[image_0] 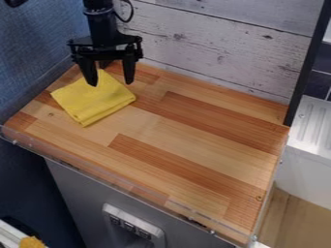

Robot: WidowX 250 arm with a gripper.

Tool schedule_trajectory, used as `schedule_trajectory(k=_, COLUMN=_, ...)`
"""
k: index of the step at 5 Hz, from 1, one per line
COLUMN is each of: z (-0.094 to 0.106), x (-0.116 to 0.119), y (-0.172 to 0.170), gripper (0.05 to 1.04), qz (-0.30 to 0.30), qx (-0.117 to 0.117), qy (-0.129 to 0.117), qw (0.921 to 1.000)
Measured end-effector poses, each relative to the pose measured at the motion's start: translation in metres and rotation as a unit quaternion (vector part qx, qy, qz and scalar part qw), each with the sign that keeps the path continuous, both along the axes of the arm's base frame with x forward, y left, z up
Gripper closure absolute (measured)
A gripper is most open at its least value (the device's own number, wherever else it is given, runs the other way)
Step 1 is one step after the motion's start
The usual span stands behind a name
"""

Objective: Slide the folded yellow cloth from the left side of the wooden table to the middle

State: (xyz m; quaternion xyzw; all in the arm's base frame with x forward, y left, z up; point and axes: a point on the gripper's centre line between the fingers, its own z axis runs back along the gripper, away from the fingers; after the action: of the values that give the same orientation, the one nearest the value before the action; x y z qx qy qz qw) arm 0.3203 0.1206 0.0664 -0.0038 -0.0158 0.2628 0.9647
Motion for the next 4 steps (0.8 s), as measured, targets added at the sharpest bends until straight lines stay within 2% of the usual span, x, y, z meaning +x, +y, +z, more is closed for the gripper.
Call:
schedule_trajectory(k=1, z=0.002, x=0.002, y=0.007, gripper=0.085, qz=0.029, qx=0.006, qy=-0.007, qw=0.9995)
schedule_trajectory(k=2, z=0.005, x=0.002, y=0.014, gripper=0.133, qz=0.05, qx=0.012, qy=-0.008, qw=0.9987)
schedule_trajectory(k=4, z=-0.01, x=-0.001, y=0.022, gripper=0.708, qz=0.07, qx=0.02, qy=0.009, qw=0.9973)
